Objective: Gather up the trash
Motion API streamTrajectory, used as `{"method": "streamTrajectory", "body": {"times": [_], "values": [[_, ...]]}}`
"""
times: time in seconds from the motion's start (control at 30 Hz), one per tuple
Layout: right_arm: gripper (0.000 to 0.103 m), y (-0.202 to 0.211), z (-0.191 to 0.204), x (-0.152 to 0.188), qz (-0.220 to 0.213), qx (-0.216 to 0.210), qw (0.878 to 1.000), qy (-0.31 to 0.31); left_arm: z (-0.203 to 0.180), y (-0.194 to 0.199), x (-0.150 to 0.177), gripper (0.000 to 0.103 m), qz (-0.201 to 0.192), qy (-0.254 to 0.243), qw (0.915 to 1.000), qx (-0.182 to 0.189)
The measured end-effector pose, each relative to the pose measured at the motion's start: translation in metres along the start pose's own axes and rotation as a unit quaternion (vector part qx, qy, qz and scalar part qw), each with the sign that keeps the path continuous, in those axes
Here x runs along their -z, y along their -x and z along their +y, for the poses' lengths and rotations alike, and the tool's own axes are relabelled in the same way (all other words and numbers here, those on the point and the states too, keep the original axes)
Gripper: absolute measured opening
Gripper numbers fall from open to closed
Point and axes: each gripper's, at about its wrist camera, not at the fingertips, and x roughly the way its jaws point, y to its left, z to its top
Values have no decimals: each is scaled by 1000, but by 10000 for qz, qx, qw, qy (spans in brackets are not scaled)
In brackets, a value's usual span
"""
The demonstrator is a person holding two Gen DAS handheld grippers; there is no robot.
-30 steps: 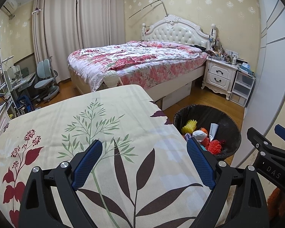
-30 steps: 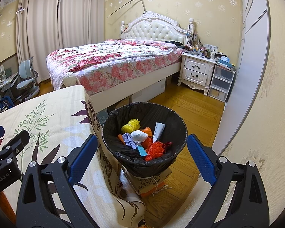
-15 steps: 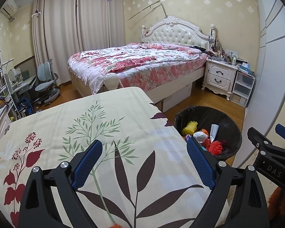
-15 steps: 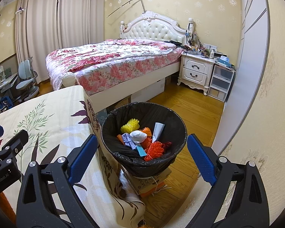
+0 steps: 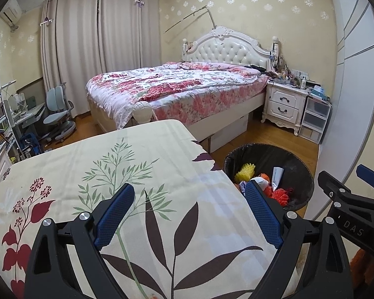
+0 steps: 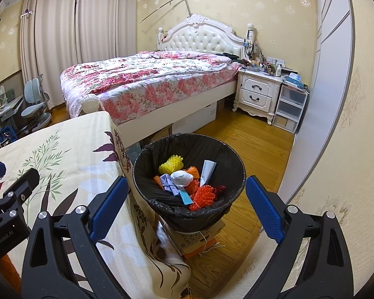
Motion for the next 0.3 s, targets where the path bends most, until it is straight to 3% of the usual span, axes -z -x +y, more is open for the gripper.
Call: {"method": "streamTrajectory", "body": {"times": [0.17, 0.3], "values": [[93, 1, -1, 4, -10, -61, 10000, 30, 7, 1, 0, 90, -109, -51, 9997, -192], [93, -2, 13, 4, 13, -235, 9996, 151, 28, -4, 5, 90, 29, -3, 9993, -362]]}}
